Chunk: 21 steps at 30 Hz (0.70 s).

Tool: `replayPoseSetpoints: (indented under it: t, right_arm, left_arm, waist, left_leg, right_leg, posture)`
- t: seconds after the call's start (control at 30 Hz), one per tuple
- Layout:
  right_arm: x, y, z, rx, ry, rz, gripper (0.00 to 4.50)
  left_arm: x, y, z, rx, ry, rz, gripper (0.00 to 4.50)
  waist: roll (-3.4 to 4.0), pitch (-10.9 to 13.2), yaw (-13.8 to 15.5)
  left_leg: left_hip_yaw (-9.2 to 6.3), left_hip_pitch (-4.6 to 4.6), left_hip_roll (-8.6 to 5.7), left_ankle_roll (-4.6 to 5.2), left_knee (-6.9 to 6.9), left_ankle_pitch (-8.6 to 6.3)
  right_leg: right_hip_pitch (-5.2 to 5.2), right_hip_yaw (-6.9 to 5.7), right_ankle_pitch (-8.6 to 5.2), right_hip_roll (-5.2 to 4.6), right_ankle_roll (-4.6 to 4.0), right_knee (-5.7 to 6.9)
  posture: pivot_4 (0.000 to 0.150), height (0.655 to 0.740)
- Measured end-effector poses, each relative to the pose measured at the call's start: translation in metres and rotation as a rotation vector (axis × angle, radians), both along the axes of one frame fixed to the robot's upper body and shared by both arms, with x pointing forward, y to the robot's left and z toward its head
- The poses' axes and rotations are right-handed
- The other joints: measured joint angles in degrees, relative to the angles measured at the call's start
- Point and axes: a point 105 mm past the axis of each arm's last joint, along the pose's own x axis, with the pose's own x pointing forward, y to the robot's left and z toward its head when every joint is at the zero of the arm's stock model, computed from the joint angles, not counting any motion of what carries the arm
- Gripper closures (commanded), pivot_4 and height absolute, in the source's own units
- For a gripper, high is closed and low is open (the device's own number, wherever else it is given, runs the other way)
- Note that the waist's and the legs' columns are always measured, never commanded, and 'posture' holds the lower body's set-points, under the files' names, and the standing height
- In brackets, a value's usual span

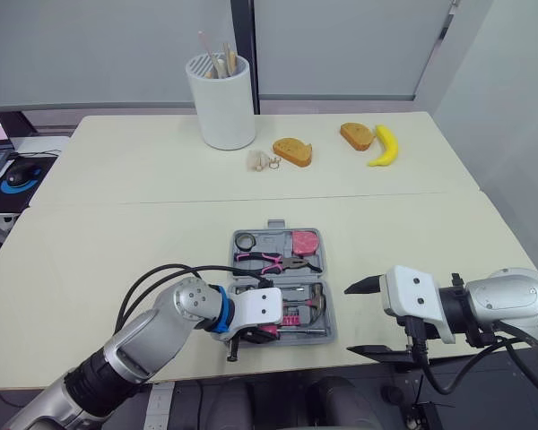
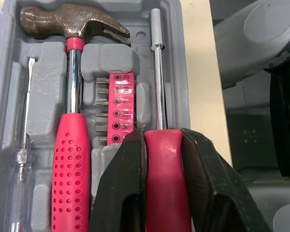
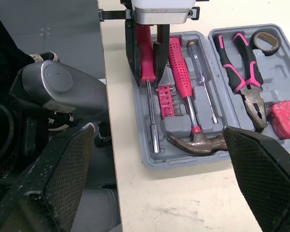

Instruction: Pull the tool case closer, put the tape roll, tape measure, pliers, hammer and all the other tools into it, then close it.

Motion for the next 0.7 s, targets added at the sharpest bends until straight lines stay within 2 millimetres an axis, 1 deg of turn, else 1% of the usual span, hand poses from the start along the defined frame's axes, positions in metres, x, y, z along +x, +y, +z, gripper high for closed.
replayPoseSetpoints:
  t: [0.37, 0.43, 0.47, 0.6, 0.7]
  right_arm:
    - [-0.0001, 0.0004, 0.0004, 0.002, -0.003, 0.004, 0.00]
    - [-0.0001, 0.0004, 0.0005, 0.002, -0.004, 0.004, 0.00]
    - [-0.0001, 0.0004, 0.0006, 0.002, -0.005, 0.005, 0.00]
    - [-0.0001, 0.0006, 0.0008, 0.004, -0.007, 0.006, 0.00]
    - [0.0000, 0.0007, 0.0009, 0.004, -0.008, 0.006, 0.00]
  left_arm:
    - [0.0024, 0.0005, -0.0030, 0.002, 0.014, 0.014, 3.79]
    - [0.0020, -0.0002, -0.0031, -0.001, 0.019, 0.016, 3.07]
    - [0.0018, -0.0008, -0.0031, -0.004, 0.022, 0.016, 2.85]
    - [-0.0002, -0.0031, -0.0023, -0.028, 0.048, 0.022, 1.56]
    - [0.0042, 0.0001, 0.0056, -0.062, 0.048, 0.054, 0.59]
  waist:
    - [0.00, 0.00, 0.00]
    - [0.00, 0.00, 0.00]
    - [0.00, 0.00, 0.00]
    - [0.00, 0.00, -0.01]
    - [0.00, 0.00, -0.01]
  left_leg:
    - [0.00, 0.00, 0.00, 0.00, 0.04, 0.00]
    - [0.00, 0.00, 0.00, 0.00, 0.05, 0.00]
    - [0.00, 0.00, 0.00, 0.00, 0.05, 0.00]
    - [-0.01, 0.00, 0.00, 0.00, 0.07, 0.00]
    - [-0.04, -0.01, 0.02, 0.00, 0.12, 0.00]
  right_leg:
    - [0.01, 0.00, 0.00, 0.00, 0.00, 0.02]
    - [0.01, 0.00, 0.00, 0.00, 0.00, 0.02]
    - [0.01, 0.00, 0.00, 0.00, 0.00, 0.03]
    - [0.02, 0.00, 0.00, 0.00, 0.00, 0.04]
    - [0.02, -0.03, 0.00, 0.00, 0.00, 0.08]
  posture:
    - [0.150, 0.7337]
    - [0.150, 0.7337]
    - [0.150, 0.7337]
    - [0.150, 0.7337]
    - [0.150, 0.7337]
